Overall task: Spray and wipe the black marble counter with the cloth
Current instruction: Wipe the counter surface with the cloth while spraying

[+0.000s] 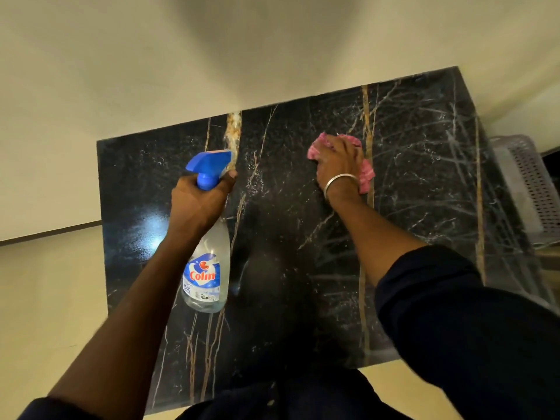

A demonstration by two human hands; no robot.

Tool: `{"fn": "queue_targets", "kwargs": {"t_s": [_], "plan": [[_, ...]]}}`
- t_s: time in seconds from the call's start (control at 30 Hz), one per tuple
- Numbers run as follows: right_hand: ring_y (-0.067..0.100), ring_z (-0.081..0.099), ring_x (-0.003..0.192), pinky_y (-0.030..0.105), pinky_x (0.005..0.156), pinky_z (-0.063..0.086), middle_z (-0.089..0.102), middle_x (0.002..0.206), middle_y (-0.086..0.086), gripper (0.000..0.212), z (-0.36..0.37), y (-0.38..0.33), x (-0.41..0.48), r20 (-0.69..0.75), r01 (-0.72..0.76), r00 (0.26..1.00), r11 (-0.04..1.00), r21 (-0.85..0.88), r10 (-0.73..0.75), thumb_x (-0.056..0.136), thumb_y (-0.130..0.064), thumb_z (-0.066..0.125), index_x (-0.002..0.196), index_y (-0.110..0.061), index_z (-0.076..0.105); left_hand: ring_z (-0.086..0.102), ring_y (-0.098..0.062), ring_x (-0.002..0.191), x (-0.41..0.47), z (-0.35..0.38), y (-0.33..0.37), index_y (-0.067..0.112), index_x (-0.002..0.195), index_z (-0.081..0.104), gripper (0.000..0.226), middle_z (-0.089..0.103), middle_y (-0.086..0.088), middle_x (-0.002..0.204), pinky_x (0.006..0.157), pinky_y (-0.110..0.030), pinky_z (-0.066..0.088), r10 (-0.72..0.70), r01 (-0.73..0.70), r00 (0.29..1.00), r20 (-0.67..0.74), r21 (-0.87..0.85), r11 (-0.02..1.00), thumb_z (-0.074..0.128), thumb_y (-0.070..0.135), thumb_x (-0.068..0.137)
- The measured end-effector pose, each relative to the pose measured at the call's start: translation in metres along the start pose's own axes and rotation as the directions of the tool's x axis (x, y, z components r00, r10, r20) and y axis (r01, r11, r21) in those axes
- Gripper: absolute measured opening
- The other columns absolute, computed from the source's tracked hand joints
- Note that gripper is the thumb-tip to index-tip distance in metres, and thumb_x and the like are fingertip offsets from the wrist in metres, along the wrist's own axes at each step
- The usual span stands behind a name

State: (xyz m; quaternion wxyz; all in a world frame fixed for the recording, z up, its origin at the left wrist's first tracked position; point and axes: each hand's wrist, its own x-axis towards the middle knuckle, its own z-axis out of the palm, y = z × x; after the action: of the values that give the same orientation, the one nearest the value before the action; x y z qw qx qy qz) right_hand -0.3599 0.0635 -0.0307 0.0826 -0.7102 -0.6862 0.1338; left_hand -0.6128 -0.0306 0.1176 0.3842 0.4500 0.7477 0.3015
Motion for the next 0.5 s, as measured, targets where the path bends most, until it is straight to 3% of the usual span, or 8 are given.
{"fn": "queue_targets", "kwargs": {"t_s": [0.1, 0.2, 0.37, 0.5], "plan": [[0.030, 0.031, 0.140, 0.055, 0.117, 0.017, 0.044, 0.149, -0.001, 0.050, -0.003, 0.013, 0.005, -0.028, -0.093, 0.995, 0.995, -0.033, 0.092, 0.092, -0.017, 0.056, 0.140, -0.028, 0.051, 0.062, -0.019, 0.071, -0.004, -0.002, 0.000, 0.004, 0.104, 0.062, 0.040, 0.069, -0.018, 0.091, 0.073, -0.038, 0.056, 0.000, 0.000, 1.000, 0.012, -0.012, 1.000, 0.065, 0.041, 0.088], [0.033, 0.033, 0.138, 0.054, 0.116, 0.017, 0.046, 0.147, 0.000, 0.046, 0.001, -0.006, -0.007, -0.058, -0.134, 0.989, 0.991, -0.018, 0.133, 0.092, -0.017, 0.057, 0.137, -0.027, 0.054, 0.060, -0.017, 0.068, -0.007, 0.000, -0.002, 0.002, 0.099, 0.064, 0.041, 0.069, -0.019, 0.087, 0.069, -0.033, 0.054, -0.012, 0.012, 1.000, 0.001, 0.000, 1.000, 0.065, 0.041, 0.088], [0.034, 0.046, 0.120, 0.054, 0.101, 0.034, 0.058, 0.132, 0.001, 0.052, 0.032, -0.053, -0.065, -0.098, 0.089, 0.991, 0.996, 0.017, -0.087, 0.076, -0.017, 0.071, 0.127, -0.023, 0.063, 0.060, -0.015, 0.065, -0.010, 0.008, -0.007, 0.003, 0.097, 0.065, 0.041, 0.069, -0.016, 0.083, 0.066, -0.031, 0.053, -0.038, 0.038, 0.999, 0.005, 0.025, 0.999, 0.066, 0.043, 0.086], [0.035, 0.045, 0.130, 0.060, 0.104, 0.033, 0.053, 0.139, 0.003, 0.052, 0.050, -0.094, -0.107, -0.019, 0.178, 0.984, 0.983, -0.038, -0.179, 0.079, -0.018, 0.069, 0.130, -0.026, 0.060, 0.062, -0.020, 0.066, -0.010, 0.014, -0.009, 0.004, 0.094, 0.066, 0.045, 0.069, -0.018, 0.082, 0.071, -0.040, 0.056, -0.059, 0.058, 0.998, 0.019, 0.033, 0.998, 0.068, 0.047, 0.083]]}}
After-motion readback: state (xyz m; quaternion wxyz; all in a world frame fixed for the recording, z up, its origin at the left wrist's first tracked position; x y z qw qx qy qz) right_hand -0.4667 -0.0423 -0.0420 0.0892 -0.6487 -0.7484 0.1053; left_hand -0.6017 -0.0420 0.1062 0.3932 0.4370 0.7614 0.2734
